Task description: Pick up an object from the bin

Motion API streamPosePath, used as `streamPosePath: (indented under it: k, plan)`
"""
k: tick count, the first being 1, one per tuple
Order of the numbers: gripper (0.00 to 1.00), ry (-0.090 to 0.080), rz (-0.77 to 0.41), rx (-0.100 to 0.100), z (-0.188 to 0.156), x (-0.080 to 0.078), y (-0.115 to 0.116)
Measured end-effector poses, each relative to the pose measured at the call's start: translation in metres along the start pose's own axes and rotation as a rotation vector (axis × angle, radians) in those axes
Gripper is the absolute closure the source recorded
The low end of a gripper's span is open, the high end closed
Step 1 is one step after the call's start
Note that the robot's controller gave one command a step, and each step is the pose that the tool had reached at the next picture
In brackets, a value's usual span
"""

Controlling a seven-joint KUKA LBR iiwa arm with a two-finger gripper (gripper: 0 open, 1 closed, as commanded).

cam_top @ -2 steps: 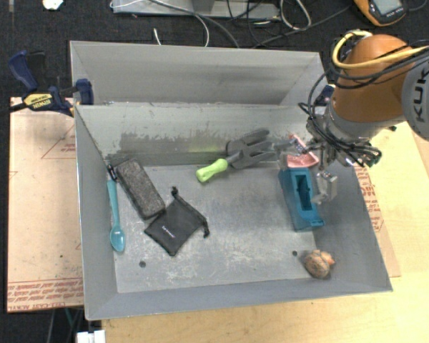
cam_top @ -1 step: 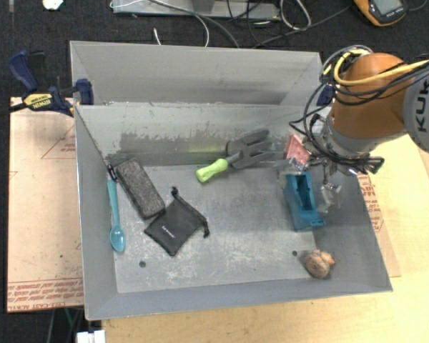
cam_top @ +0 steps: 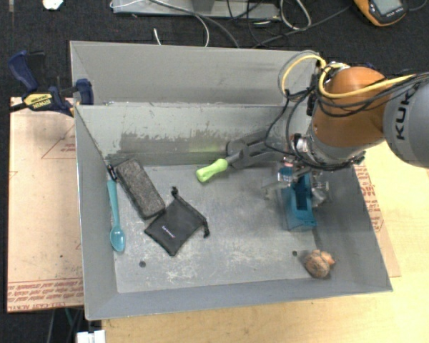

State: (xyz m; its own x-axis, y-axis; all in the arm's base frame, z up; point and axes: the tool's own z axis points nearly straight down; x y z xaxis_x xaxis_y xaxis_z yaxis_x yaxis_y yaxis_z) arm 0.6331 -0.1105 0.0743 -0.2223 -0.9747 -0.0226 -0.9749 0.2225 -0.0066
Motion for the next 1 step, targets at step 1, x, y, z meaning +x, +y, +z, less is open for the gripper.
streamPosePath:
  k: [1]
  plan:
    - [1.0,0.013,-0.295,0.005,0.0034,-0.0034,0.0122]
